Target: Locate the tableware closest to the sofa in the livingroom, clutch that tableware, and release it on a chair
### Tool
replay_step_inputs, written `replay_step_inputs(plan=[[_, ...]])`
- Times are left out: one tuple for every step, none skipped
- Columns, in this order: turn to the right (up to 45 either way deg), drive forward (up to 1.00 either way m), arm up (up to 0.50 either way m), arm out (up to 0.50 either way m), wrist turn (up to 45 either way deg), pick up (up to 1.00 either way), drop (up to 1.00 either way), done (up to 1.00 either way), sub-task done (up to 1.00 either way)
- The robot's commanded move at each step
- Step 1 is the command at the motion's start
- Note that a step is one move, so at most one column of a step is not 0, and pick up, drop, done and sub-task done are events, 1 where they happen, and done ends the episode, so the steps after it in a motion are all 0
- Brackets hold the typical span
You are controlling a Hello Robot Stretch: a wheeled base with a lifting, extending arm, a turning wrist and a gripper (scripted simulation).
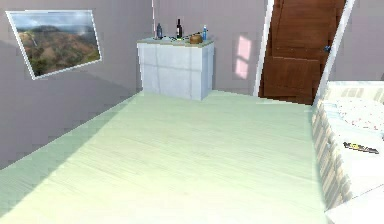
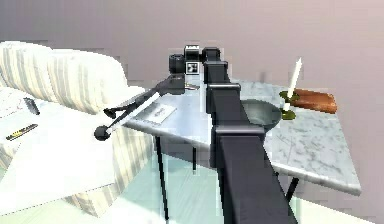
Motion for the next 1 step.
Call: replay_step_inputs(plan=[[0.0,0.0,0.0,0.0,-30.0,0.0,0.0,0.0,0.0]])
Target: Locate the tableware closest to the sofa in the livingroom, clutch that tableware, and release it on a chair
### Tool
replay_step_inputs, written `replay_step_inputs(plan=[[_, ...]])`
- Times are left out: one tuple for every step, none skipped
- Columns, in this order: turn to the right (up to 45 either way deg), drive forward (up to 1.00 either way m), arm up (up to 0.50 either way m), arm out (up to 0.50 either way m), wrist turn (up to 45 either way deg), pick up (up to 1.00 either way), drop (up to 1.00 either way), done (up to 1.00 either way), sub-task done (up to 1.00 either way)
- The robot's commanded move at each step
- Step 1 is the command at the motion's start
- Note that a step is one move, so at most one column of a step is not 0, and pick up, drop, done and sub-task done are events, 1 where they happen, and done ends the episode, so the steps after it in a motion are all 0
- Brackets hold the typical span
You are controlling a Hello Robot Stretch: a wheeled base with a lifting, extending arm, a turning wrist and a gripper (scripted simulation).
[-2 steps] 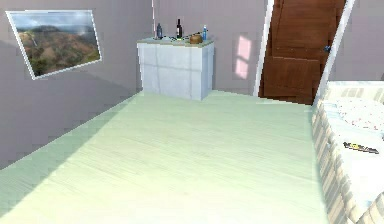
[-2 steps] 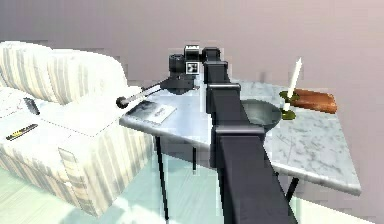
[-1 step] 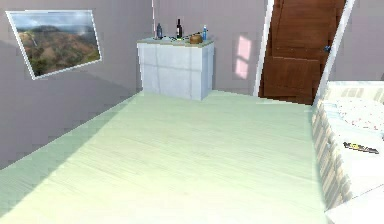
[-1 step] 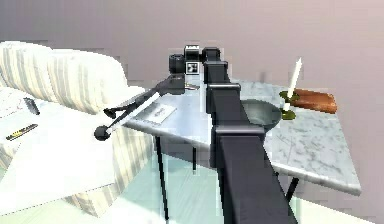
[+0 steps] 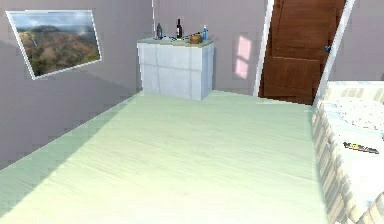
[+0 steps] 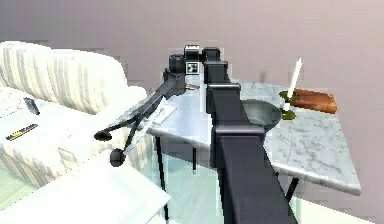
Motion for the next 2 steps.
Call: replay_step_inputs(plan=[[0.0,0.0,0.0,-0.38,0.0,0.0,0.0,0.0,0.0],[-45.0,0.0,0.0,0.0,0.0,0.0,0.0,0.0,0.0]])
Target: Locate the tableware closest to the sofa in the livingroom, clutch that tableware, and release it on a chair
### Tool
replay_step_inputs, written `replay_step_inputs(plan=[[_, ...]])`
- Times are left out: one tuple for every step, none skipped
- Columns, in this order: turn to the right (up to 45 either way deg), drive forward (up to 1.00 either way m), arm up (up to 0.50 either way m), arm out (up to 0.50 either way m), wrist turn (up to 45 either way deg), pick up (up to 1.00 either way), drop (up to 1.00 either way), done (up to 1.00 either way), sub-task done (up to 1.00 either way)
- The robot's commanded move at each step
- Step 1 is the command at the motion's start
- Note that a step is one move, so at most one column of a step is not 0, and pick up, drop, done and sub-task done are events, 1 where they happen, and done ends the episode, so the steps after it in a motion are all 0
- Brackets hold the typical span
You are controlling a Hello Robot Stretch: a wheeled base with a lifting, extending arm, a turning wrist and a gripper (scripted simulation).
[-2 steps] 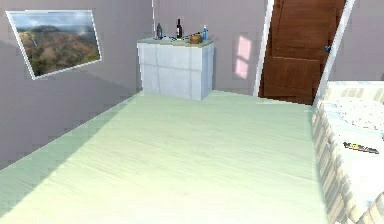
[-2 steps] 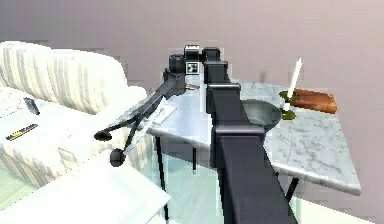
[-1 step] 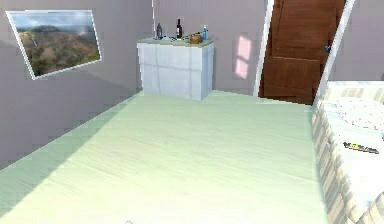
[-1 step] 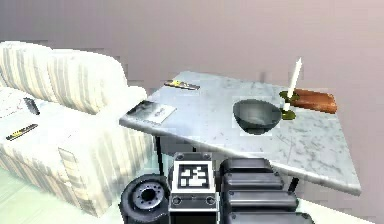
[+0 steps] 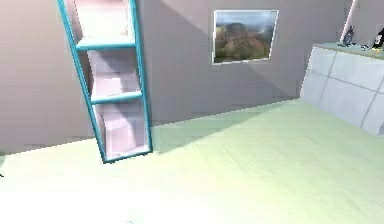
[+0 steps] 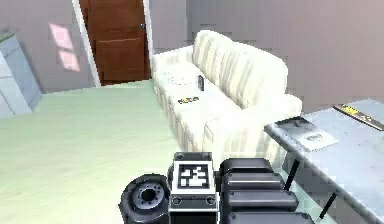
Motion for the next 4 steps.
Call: replay_step_inputs(plan=[[-45.0,0.0,0.0,0.0,0.0,0.0,0.0,0.0,0.0],[-45.0,0.0,0.0,0.0,0.0,0.0,0.0,0.0,0.0],[-39.0,0.0,0.0,0.0,0.0,0.0,0.0,0.0,0.0],[0.0,1.0,0.0,0.0,0.0,0.0,0.0,0.0,0.0]])
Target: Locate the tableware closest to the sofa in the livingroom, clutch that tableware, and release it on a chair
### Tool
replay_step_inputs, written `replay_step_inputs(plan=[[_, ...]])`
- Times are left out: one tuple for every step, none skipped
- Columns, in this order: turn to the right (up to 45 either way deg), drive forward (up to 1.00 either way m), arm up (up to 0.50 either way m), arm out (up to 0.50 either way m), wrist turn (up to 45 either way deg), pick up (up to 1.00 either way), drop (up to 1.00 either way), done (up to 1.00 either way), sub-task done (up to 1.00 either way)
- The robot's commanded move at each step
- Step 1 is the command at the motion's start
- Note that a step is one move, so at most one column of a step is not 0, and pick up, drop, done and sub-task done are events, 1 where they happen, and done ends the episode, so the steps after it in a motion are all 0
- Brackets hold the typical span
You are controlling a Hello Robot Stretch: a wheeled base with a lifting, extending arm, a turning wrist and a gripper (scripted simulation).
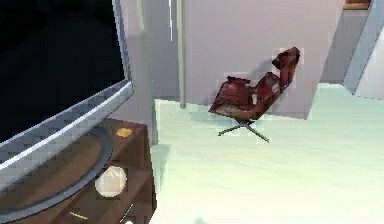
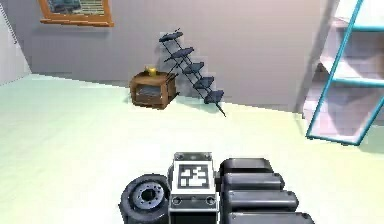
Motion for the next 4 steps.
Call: replay_step_inputs(plan=[[0.0,1.0,0.0,0.0,0.0,0.0,0.0,0.0,0.0],[-12.0,0.0,0.0,0.0,0.0,0.0,0.0,0.0,0.0],[0.0,0.15,0.0,0.0,0.0,0.0,0.0,0.0,0.0],[3.0,0.0,0.0,0.0,0.0,0.0,0.0,0.0,0.0]])
